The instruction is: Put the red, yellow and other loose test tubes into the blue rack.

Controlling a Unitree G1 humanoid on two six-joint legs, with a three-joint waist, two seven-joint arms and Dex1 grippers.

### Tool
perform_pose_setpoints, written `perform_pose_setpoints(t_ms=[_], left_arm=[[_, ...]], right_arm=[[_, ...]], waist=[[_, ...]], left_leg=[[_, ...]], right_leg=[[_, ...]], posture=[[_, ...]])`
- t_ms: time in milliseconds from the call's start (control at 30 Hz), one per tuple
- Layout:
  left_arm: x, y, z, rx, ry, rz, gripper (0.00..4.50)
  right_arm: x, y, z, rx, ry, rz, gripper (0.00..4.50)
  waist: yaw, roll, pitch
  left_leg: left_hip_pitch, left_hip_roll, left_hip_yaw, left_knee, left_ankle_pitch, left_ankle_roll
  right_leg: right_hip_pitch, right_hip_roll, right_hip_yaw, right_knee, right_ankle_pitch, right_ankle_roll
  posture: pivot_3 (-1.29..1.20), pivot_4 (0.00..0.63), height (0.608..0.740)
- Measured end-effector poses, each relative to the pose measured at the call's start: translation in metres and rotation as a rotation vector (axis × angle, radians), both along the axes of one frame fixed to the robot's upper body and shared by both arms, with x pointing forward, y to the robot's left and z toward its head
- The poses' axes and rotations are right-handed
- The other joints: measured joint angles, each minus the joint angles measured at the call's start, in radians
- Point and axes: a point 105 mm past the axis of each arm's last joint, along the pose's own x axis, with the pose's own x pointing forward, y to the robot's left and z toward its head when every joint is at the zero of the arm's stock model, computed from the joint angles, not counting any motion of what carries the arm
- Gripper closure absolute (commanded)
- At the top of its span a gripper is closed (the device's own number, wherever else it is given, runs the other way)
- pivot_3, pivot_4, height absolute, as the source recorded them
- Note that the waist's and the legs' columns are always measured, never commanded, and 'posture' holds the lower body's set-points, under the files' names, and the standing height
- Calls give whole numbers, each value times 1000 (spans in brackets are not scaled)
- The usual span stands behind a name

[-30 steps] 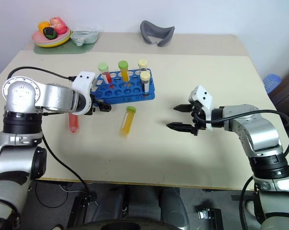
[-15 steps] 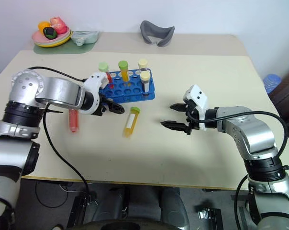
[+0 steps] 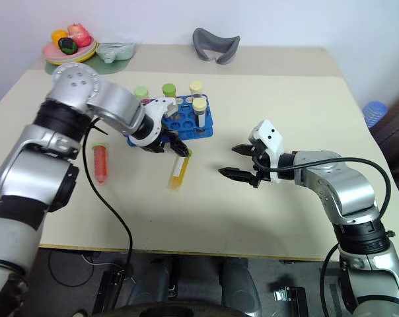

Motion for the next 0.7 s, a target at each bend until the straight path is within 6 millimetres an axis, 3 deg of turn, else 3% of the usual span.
perform_pose_setpoints(t_ms=[300,700], left_arm=[[7,-21,-1,73,77,93,166],[3,-20,-22,121,168,142,166]], right_arm=[[-2,0,-1,5,-5,-30,356],[-9,-2,-4,21,11,-68,356]], waist=[[-3,-1,0],[-3,-1,0]], left_leg=[[-2,-1,0,0,0,0],[-2,-1,0,0,0,0]], right_leg=[[-2,0,0,0,-1,1],[-2,0,-1,0,-1,1]], posture=[[0,150,740],[0,150,740]])
